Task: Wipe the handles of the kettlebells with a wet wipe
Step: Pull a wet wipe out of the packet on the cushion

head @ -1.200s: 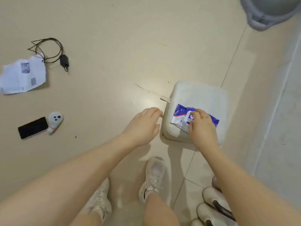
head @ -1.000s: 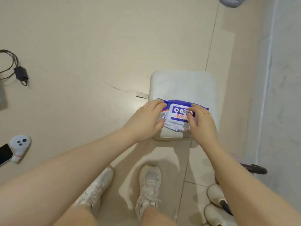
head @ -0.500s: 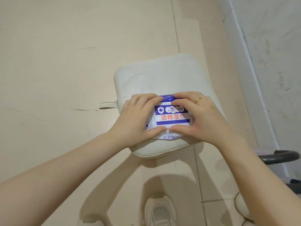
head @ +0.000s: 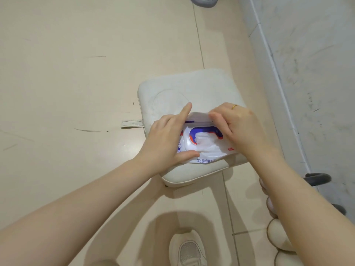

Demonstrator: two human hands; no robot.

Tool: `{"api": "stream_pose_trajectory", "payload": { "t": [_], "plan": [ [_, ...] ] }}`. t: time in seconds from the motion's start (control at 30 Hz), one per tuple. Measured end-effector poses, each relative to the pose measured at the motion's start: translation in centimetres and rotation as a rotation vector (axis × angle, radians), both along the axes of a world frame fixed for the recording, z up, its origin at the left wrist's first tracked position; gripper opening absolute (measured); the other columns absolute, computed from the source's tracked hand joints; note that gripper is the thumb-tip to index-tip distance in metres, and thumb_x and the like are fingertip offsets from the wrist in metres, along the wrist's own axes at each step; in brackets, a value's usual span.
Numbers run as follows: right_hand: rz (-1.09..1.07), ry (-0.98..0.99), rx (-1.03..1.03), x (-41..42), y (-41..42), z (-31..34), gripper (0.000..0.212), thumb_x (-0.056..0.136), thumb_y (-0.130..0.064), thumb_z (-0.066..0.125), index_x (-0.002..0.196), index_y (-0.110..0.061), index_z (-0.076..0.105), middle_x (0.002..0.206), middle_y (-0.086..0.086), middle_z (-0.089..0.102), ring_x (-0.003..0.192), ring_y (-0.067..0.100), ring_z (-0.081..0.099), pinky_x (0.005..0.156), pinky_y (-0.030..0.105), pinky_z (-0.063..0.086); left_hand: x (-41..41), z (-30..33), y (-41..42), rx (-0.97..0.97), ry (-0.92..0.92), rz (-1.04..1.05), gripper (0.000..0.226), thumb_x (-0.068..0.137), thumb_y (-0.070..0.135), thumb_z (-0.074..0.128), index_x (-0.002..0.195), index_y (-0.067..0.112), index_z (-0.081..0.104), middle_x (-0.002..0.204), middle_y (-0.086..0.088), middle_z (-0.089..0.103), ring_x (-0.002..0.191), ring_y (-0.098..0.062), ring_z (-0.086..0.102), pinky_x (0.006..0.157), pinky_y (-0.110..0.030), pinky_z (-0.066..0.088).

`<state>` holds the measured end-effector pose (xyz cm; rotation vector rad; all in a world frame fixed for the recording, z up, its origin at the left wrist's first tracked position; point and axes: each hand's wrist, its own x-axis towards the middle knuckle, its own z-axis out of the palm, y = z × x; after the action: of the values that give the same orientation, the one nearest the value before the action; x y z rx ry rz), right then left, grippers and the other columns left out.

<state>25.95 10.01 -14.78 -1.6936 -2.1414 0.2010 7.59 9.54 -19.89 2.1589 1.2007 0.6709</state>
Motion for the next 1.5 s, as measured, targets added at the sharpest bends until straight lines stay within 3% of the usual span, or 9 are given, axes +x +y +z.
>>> {"api": "stream_pose_trajectory", "payload": {
  "t": [0.17, 0.3, 0.53, 0.67, 0.73, 0.9, 1.07, 1.23, 1.5],
  "plan": [
    [-0.543, 0.243, 0.068, -1.2, 1.7, 0.0, 0.026, 0.088, -0.032, 0.056, 0.103, -0.012, 0.049, 0.096, 0.004, 0.052, 0.080, 0.019, 0.046, 0.063, 0.027, 0.028, 0.1, -0.8, -0.5, 0.083, -0.069, 0.036, 0.065, 0.064, 0.049, 0.063, 0.120, 0.023, 0.042, 0.135, -0.012, 0.050, 0.108, -0.029, 0.056, 0.084, -0.032, 0.038],
    [-0.221, 0.210, -0.018, -1.9, 0.2, 0.6, 0.011, 0.082, -0.022, 0.055, 0.084, -0.011, 0.057, 0.074, 0.002, 0.061, 0.071, 0.021, 0.055, 0.065, 0.032, 0.043, 0.1, -0.9, -0.5, 0.197, 0.065, 0.044, 0.057, 0.068, 0.054, 0.057, 0.116, 0.026, 0.045, 0.126, -0.013, 0.055, 0.105, -0.029, 0.051, 0.086, -0.033, 0.038],
    [0.161, 0.126, -0.255, -0.3, -3.6, -0.5, 0.030, 0.080, -0.036, 0.050, 0.097, -0.021, 0.070, 0.111, -0.003, 0.061, 0.101, 0.007, 0.050, 0.077, 0.021, 0.044, 0.1, -1.5, -0.4, 0.199, 0.017, 0.043, 0.054, 0.072, 0.055, 0.056, 0.118, 0.026, 0.047, 0.127, -0.010, 0.054, 0.108, -0.019, 0.040, 0.088, -0.028, 0.029],
    [0.181, 0.051, -0.160, -0.5, -3.3, -0.9, 0.028, 0.080, -0.031, 0.050, 0.088, -0.015, 0.072, 0.104, 0.004, 0.063, 0.095, 0.011, 0.048, 0.080, 0.020, 0.042, 0.1, -1.4, -0.4, 0.192, 0.016, 0.040, 0.054, 0.072, 0.054, 0.057, 0.117, 0.026, 0.048, 0.129, -0.009, 0.053, 0.107, -0.023, 0.047, 0.088, -0.033, 0.035],
    [0.125, 0.155, -0.145, -0.6, -3.1, -0.6, 0.025, 0.082, -0.028, 0.051, 0.082, -0.011, 0.069, 0.097, 0.001, 0.062, 0.088, 0.009, 0.050, 0.075, 0.009, 0.038, 0.0, -1.6, -0.4, 0.224, 0.021, 0.044, 0.055, 0.071, 0.054, 0.059, 0.117, 0.025, 0.050, 0.131, -0.007, 0.050, 0.103, -0.029, 0.052, 0.086, -0.036, 0.040],
    [-0.161, 0.608, -0.140, -1.2, -3.5, 0.6, 0.016, 0.088, -0.013, 0.048, 0.079, -0.024, 0.053, 0.074, -0.007, 0.061, 0.071, 0.008, 0.056, 0.067, 0.025, 0.045, 0.0, -1.4, -0.2, 0.254, -0.006, 0.029, 0.055, 0.072, 0.052, 0.061, 0.117, 0.022, 0.051, 0.131, -0.008, 0.050, 0.102, -0.033, 0.055, 0.085, -0.041, 0.044],
    [-0.507, 0.963, -0.051, -1.9, -3.7, 1.8, 0.022, 0.094, -0.011, 0.041, 0.079, -0.024, 0.048, 0.056, -0.008, 0.050, 0.053, 0.007, 0.046, 0.057, 0.019, 0.040, -0.2, -0.5, -0.2, 0.229, 0.010, -0.012, 0.050, 0.075, 0.048, 0.062, 0.118, 0.025, 0.051, 0.130, -0.016, 0.053, 0.103, -0.036, 0.058, 0.084, -0.041, 0.046],
    [-0.678, 1.481, -0.255, -0.8, -3.6, 4.3, 0.024, 0.097, -0.007, 0.037, 0.076, -0.016, 0.045, 0.042, -0.009, 0.037, 0.034, 0.005, 0.030, 0.039, 0.016, 0.029, -0.2, 0.0, -0.1, 0.269, 0.041, -0.043, 0.046, 0.073, 0.045, 0.064, 0.111, 0.019, 0.057, 0.133, -0.018, 0.053, 0.100, -0.036, 0.059, 0.082, -0.039, 0.044],
    [-0.773, 1.405, -0.415, -1.5, -4.8, 3.2, 0.024, 0.097, -0.010, 0.041, 0.075, -0.013, 0.050, 0.062, 0.002, 0.063, 0.058, 0.016, 0.060, 0.058, 0.026, 0.050, 0.9, 0.3, -1.7, 0.635, 0.041, -0.065, 0.031, 0.078, 0.009, 0.064, 0.104, 0.021, 0.051, 0.117, -0.003, 0.068, 0.112, -0.017, 0.050, 0.096, -0.038, 0.032]
  ]
}}
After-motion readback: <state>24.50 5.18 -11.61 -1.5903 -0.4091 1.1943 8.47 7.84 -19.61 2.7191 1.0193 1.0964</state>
